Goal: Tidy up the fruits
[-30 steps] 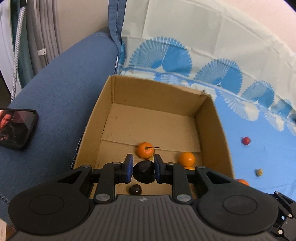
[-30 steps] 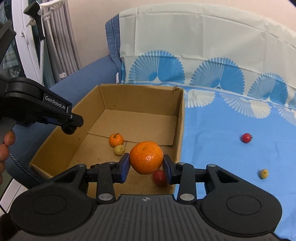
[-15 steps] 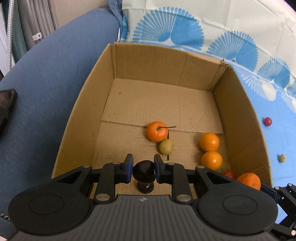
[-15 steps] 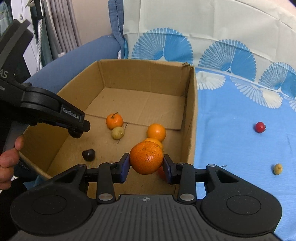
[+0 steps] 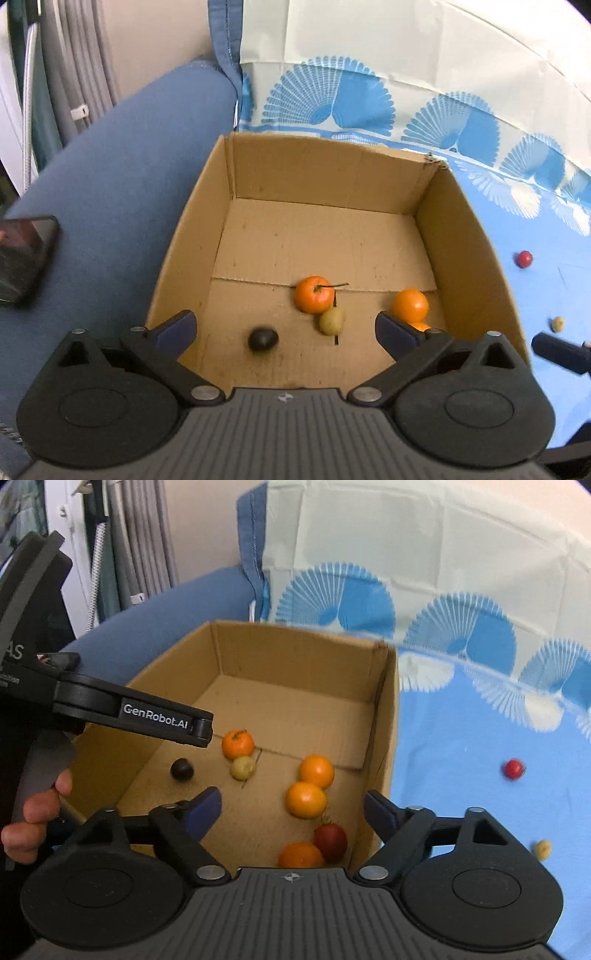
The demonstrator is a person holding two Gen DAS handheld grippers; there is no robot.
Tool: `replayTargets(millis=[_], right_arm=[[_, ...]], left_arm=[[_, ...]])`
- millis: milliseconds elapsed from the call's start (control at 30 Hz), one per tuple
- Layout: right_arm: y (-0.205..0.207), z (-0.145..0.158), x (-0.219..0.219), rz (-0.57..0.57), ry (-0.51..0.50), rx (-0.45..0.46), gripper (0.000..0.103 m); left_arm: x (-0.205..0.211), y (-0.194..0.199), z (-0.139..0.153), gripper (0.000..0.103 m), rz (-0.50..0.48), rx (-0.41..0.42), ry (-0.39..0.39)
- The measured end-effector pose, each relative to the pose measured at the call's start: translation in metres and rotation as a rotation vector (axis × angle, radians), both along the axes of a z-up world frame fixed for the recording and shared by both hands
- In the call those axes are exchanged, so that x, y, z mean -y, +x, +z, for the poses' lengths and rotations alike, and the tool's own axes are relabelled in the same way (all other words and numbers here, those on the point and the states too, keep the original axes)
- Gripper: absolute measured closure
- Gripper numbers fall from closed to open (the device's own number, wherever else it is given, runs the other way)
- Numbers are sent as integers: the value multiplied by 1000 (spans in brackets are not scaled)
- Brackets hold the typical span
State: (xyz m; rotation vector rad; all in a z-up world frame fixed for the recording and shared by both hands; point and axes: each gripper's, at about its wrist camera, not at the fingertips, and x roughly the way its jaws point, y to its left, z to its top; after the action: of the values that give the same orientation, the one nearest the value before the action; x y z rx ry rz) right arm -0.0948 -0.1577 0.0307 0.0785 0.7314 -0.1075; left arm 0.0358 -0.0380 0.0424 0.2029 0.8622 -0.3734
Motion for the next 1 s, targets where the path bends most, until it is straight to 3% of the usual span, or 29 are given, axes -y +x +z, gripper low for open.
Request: replayTargets(millis=[333, 500, 733, 1000], right_arm=[[-77, 47, -7, -80, 83, 29, 6], [-120, 63, -18, -114, 99, 62, 5], [-171, 91, -40, -87, -5, 196, 1], [-199, 102, -41, -101, -4, 255, 1]], left_arm=[[-36, -93, 40, 0, 60, 1, 23], [-55, -138, 54, 0, 82, -13, -40], [-62, -164, 67, 0, 76, 13, -62], [-60, -186, 79, 0, 50, 62, -51]])
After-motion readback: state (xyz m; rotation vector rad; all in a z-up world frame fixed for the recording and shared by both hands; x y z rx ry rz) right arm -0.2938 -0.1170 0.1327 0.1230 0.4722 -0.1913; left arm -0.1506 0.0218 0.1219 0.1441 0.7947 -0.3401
